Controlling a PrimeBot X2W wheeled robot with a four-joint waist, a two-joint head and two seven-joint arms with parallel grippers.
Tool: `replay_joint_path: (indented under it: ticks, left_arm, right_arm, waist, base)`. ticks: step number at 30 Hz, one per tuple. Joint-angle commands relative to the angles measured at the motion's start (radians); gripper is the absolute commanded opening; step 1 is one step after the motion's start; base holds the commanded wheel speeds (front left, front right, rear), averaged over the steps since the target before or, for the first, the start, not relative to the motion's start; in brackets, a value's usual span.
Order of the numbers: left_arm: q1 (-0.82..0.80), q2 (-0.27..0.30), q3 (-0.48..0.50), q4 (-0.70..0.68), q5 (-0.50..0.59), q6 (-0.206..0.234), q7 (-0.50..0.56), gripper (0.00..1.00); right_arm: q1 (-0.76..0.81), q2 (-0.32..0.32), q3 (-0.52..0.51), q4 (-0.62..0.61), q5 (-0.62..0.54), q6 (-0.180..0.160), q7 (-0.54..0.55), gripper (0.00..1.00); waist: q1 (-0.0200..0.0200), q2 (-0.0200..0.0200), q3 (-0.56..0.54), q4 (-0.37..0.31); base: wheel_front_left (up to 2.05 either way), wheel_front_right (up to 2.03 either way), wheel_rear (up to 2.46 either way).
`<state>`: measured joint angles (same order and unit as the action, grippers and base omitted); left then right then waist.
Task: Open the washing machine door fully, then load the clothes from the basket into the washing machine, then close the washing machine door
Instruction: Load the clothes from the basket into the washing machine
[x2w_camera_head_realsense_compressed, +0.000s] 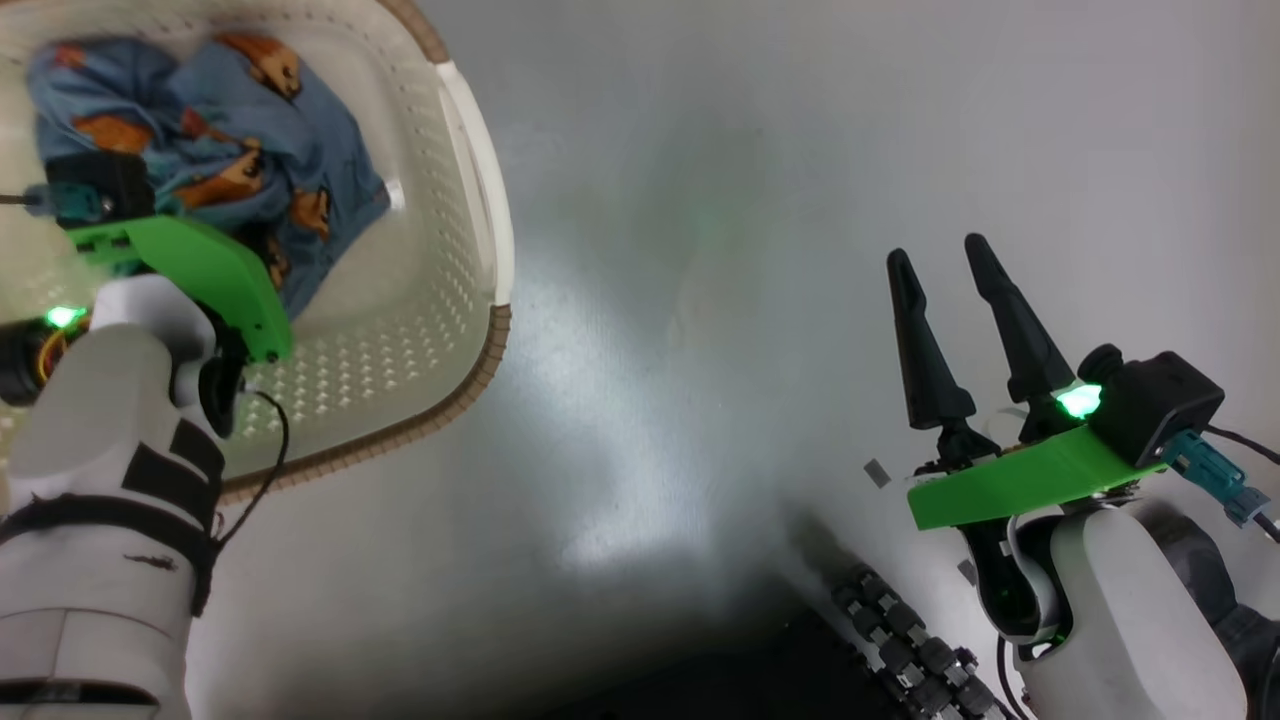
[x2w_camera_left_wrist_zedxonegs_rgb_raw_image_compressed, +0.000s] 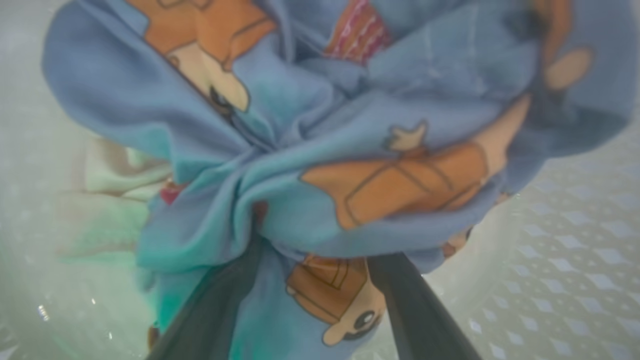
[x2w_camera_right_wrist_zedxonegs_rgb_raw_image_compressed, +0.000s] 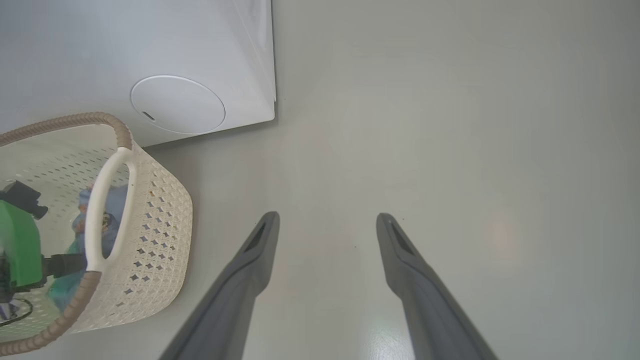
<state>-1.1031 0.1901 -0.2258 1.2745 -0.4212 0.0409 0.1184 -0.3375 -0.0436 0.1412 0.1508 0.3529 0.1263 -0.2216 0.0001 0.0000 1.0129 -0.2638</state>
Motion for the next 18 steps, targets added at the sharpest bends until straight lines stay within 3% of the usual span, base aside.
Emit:
replay_joint_path:
  ticks: [1,3,4,6,7,18]
  left_arm:
    - [0.022,0.028,0.013,0.001,-0.006,0.006,-0.004,1.0]
    - [0.019,0.024,0.009,0.003,-0.005,0.007,-0.011,1.0]
    - [0.018,0.021,0.007,0.004,-0.006,0.005,-0.008,0.73]
    - [0.018,0.019,0.0,0.006,-0.004,0.002,-0.012,0.08]
    - [0.018,0.018,-0.001,0.007,-0.005,0.002,-0.012,0.0]
    - [0.021,0.005,-0.005,0.013,-0.025,-0.016,-0.033,0.0]
  right_arm:
    - [0.022,-0.007,0.025,-0.016,0.0,0.004,-0.01,1.0]
    - [0.021,-0.007,0.029,-0.016,0.001,0.004,-0.01,1.0]
    - [0.019,-0.007,0.029,-0.015,0.001,0.004,-0.011,1.0]
    - [0.016,-0.007,0.031,-0.014,0.001,0.004,-0.011,1.0]
    - [0.015,-0.007,0.031,-0.013,0.001,0.004,-0.011,1.0]
    - [0.003,-0.007,0.02,0.002,-0.008,0.004,-0.002,1.0]
  waist:
    - [-0.0001,0.0,0.051,-0.015]
    - [-0.0001,0.0,0.055,-0.013]
    - [-0.0001,0.0,0.056,-0.013]
    - [-0.0001,0.0,0.056,-0.011]
    - [-0.0001,0.0,0.055,-0.011]
    - [-0.0001,0.0,0.035,0.012]
  base:
    - [0.0,0.0,0.0]
    - [0.0,0.0,0.0]
    - [0.0,0.0,0.0]
    - [0.0,0.0,0.0]
    - [0.0,0.0,0.0]
    - [0.0,0.0,0.0]
